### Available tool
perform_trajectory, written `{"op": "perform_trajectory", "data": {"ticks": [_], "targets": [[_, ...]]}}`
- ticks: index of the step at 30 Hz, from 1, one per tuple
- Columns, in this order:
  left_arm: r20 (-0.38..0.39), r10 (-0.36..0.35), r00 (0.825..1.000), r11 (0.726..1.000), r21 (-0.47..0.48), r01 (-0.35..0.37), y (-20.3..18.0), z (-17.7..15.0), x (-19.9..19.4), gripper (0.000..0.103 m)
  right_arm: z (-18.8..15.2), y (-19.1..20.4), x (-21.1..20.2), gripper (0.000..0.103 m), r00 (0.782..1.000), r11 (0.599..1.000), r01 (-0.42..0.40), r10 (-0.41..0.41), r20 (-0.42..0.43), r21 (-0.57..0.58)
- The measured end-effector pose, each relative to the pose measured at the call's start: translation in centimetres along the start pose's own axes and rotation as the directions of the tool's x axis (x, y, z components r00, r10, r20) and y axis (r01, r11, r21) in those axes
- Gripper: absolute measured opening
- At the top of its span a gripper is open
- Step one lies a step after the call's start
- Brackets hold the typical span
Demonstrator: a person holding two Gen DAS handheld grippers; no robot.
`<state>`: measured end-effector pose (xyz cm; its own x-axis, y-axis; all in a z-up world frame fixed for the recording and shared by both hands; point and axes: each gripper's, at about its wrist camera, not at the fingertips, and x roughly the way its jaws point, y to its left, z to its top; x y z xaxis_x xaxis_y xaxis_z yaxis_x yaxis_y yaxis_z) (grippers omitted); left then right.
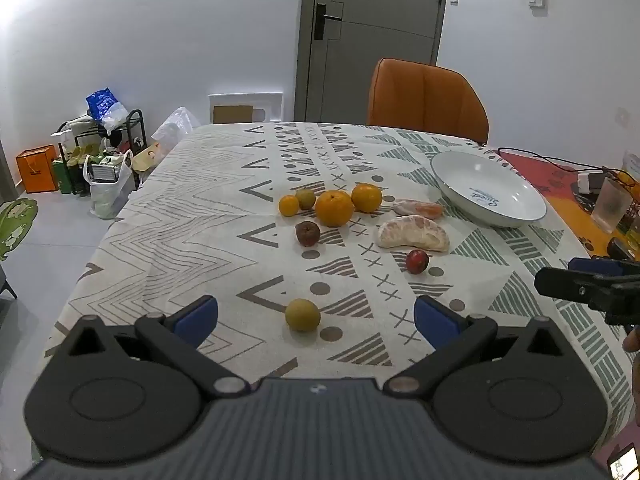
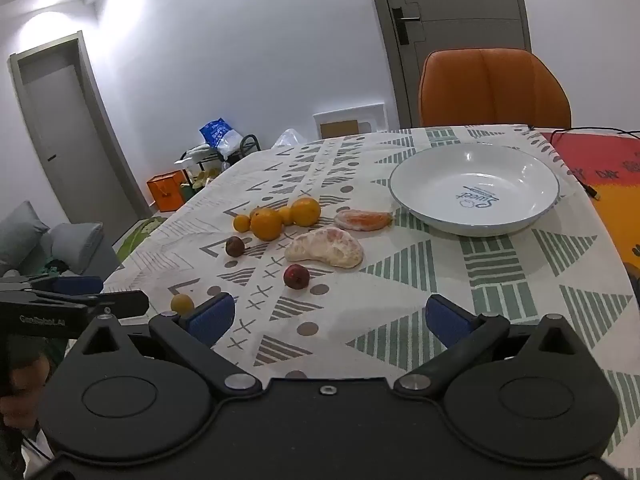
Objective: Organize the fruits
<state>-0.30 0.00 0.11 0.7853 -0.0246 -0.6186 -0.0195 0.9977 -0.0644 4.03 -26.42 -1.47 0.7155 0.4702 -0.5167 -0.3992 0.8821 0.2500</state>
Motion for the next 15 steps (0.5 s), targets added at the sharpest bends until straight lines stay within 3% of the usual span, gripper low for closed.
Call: {"op": "perform_trajectory", "data": {"ticks": [15], "targets": [[0.004, 0.002, 1.000, 1.000, 0.007, -0.002, -0.29, 0.10, -0.07, 0.103, 0.37, 0.28, -0.57, 0.103, 1.000, 1.000, 0.019, -0.019, 0.018, -0.018]]}}
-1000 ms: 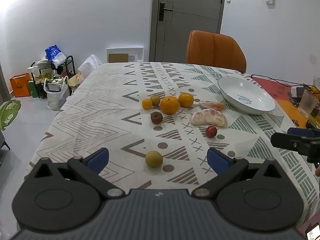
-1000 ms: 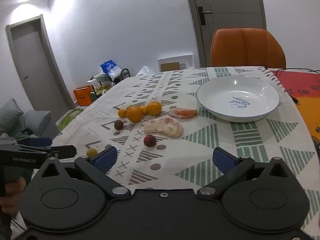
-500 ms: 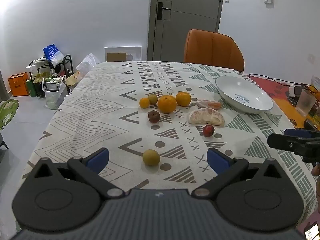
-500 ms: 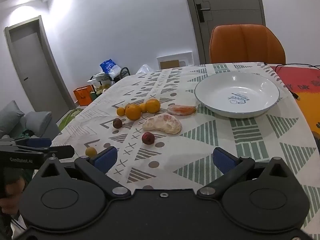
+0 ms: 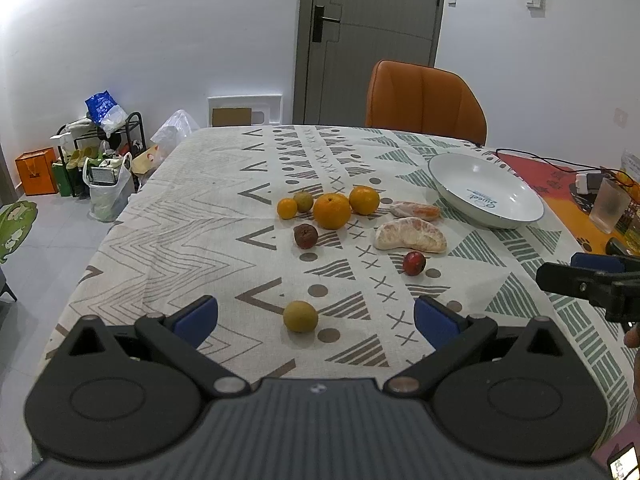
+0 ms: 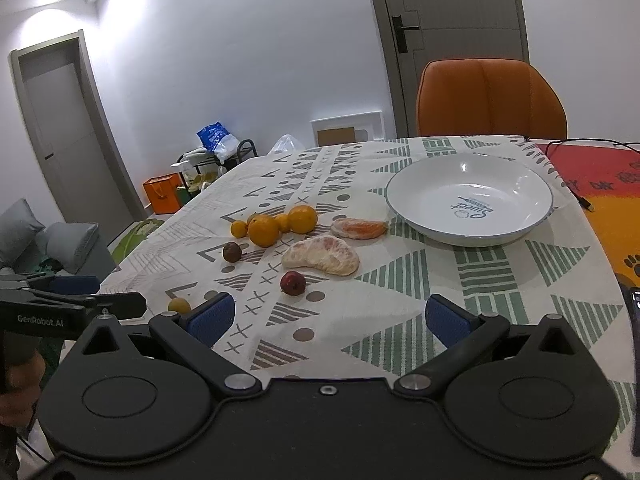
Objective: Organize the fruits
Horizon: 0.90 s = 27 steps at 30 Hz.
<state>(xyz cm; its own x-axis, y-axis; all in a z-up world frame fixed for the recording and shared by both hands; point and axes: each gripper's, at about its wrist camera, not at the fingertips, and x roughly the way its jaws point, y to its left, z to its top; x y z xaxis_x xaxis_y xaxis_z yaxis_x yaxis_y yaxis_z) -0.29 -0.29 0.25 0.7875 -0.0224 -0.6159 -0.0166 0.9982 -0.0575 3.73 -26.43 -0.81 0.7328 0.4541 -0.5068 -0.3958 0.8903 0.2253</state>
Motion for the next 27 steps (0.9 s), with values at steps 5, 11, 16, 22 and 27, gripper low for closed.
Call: {"op": "perform_trajectory", "data": {"ticks": [5, 11, 16, 22, 27], "targets": [[0.003, -0.002, 1.000, 1.000, 0.005, 0.002, -0.1, 0.2, -0.4, 0.103, 0.0, 0.1, 0.0, 0.103, 1.000, 1.000, -0.003, 0.003, -0.003, -0.007], [0.006, -0.005, 1.000, 1.000, 0.008, 0.005, -0.2, 0.2, -0.5, 0.103, -0.1, 0.4, 0.1, 0.103, 1.000, 1.000, 0.001, -0.001, -0.006, -0.015], [0.007, -0.008, 1.000, 1.000, 0.013, 0.008, -0.3, 0.3, -0.7, 0.103, -0.2, 0.4, 0.0, 0.103, 1.000, 1.000, 0.000, -0.001, -0.008, -0.019], [0.011, -0.006, 1.000, 1.000, 0.019, 0.006, -0.4, 0.3, -0.9, 0.103, -0.1, 0.5, 0.0, 0.103, 1.000, 1.000, -0.001, 0.001, -0.008, -0.023], [0.017, -0.006, 1.000, 1.000, 0.023, 0.006, -0.4, 0.3, -1.1, 0.103, -0.1, 0.7, -0.1, 0.103, 1.000, 1.000, -0.001, 0.001, -0.007, -0.026]]}}
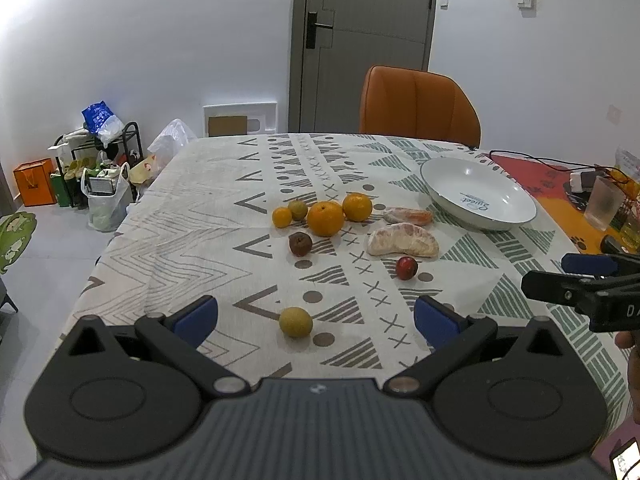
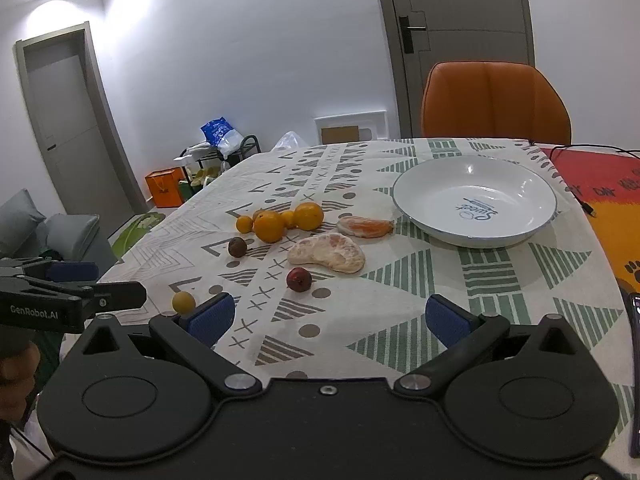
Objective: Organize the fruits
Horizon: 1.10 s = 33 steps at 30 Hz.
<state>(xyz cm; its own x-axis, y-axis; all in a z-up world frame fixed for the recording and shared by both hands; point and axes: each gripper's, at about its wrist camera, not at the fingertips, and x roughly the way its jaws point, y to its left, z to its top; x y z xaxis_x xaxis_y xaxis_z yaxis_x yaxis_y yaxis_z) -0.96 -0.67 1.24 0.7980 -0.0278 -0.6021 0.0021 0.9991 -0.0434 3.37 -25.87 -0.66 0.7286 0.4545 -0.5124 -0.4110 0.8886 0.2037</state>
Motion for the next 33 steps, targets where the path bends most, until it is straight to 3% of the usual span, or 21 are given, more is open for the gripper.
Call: {"op": "perform_trajectory", "data": {"ticks": [33], "targets": [[0.032, 0.000, 1.000, 1.000, 0.002, 0.000, 0.2, 0.2, -0.5, 0.103, 0.2, -0.2, -0.4, 0.103, 0.999, 0.999, 0.031, -0.031, 0.012, -0.017]]}}
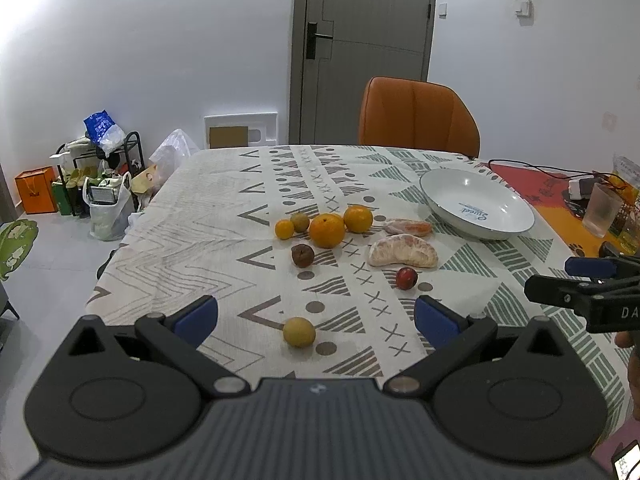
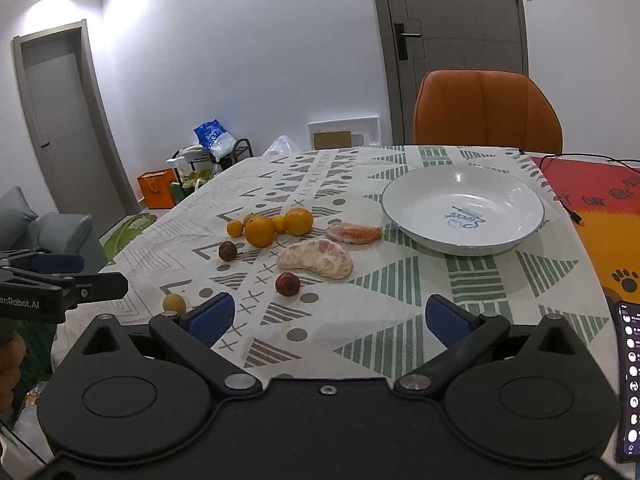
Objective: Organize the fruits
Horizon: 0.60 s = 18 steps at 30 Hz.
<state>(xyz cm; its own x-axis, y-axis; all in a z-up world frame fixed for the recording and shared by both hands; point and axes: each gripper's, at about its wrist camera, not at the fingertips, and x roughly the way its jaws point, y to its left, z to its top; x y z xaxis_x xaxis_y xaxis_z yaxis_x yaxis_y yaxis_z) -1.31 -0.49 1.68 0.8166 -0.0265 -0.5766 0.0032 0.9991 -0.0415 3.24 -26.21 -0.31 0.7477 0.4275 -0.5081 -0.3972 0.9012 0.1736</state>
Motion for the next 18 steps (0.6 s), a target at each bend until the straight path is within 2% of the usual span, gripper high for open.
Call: {"op": "perform_trajectory", "data": {"ticks": [8, 18], "targets": [[0.004, -0.011, 1.000, 1.000, -0.004, 0.011, 0.0, -0.7, 1.0, 0.103, -0.9, -0.6, 1.0, 0.103, 1.000, 1.000, -0.003, 0.004, -0.025, 0.012], [0.022, 0.003, 1.000, 1.000, -0.017, -0.003, 0.3, -2.2, 3.7, 0.101, -1.0, -1.0, 2.9, 0.103, 0.998, 0.997, -0.058, 0.059, -0.019, 0.045]]}}
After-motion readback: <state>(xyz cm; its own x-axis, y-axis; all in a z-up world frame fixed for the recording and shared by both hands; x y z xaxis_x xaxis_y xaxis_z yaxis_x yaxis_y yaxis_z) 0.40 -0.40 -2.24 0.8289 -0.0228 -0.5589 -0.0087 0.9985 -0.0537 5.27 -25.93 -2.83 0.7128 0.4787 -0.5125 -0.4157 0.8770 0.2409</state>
